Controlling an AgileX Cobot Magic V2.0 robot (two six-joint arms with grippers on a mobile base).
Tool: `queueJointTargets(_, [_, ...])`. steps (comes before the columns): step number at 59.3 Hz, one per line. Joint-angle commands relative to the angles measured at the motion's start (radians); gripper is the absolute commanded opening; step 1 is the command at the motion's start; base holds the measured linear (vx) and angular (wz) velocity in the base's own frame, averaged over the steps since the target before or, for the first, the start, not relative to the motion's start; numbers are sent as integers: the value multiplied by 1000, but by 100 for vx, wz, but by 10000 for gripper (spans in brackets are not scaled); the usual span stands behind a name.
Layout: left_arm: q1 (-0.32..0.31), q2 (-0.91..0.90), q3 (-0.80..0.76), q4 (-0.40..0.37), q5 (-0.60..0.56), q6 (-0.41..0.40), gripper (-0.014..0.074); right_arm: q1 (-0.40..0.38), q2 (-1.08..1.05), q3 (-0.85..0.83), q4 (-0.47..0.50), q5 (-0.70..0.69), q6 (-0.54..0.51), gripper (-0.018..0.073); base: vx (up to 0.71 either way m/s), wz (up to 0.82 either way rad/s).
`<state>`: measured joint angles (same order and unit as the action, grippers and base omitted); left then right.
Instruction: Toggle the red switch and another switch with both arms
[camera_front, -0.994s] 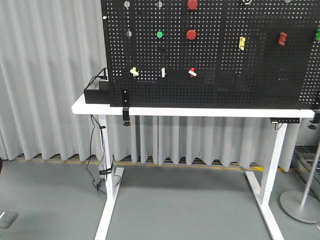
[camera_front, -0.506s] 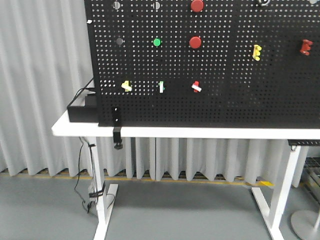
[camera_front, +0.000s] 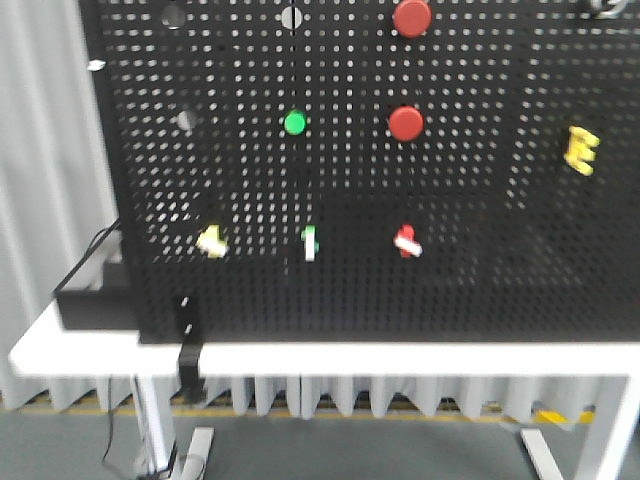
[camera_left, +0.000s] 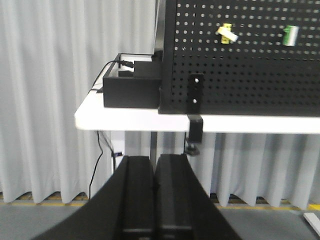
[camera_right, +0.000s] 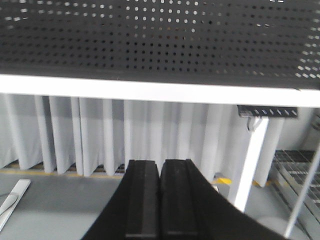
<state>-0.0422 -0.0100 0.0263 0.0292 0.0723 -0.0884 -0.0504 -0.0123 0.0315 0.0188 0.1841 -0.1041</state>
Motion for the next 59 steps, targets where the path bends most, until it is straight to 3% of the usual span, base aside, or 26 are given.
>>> queueJointTargets(1, [-2, -9, 18, -7, -85, -8, 2, 1, -11, 5, -2, -83, -1, -6, 46, -3])
queueJointTargets(29, [-2, -9, 18, -7, -85, -8, 2, 1, -11, 5, -2, -83, -1, -6, 35, -1])
queueJointTargets(59, [-2, -9, 18, -7, -85, -8, 2, 1, -11, 5, -2, -83, -1, -6, 12, 0])
